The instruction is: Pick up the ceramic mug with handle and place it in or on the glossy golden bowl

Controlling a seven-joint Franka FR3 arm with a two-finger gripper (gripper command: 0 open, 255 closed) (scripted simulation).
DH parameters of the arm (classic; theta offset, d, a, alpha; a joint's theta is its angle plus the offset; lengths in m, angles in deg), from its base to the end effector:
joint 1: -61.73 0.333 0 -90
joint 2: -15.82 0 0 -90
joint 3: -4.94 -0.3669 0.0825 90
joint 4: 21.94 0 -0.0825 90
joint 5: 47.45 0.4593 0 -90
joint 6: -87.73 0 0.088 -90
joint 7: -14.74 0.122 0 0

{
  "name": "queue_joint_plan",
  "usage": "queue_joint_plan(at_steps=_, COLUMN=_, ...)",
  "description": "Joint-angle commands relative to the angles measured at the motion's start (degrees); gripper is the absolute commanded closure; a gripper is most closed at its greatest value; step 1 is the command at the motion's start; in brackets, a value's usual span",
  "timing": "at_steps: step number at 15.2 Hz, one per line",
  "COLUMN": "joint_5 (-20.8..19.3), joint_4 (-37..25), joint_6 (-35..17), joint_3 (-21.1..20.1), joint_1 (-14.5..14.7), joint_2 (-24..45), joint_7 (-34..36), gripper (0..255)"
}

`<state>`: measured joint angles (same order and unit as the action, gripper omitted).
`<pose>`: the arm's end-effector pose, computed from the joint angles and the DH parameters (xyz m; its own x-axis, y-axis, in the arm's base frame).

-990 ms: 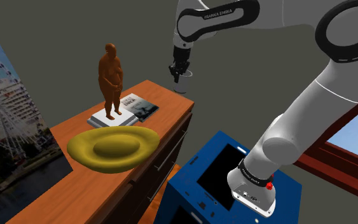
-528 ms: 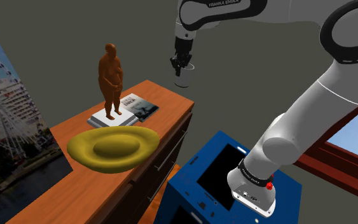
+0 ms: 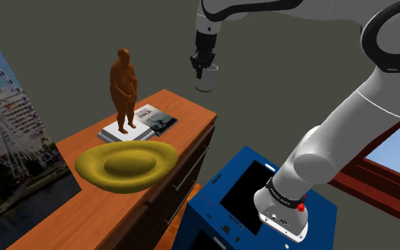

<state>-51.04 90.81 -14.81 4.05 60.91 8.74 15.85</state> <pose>0.5824 -0.0052 0.5362 0.9985 -0.0047 -0.0538 -0.0013 -0.9980 0.0633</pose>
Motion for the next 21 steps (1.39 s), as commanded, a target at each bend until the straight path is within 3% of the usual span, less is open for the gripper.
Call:
queue_joint_plan(at_steps=1, joint_5=0.4, joint_4=0.6, joint_6=0.3, joint_3=-1.4, joint_1=1.2, joint_2=-0.8, joint_7=2.5, gripper=255)
queue_joint_plan(at_steps=11, joint_5=2.6, joint_4=0.6, joint_6=2.2, joint_3=-9.4, joint_1=7.3, joint_2=-2.1, joint_7=15.9, gripper=255)
queue_joint_plan(at_steps=21, joint_5=3.5, joint_4=-5.8, joint_6=4.5, joint_3=-17.5, joint_1=13.4, joint_2=2.5, joint_7=30.0, gripper=255)
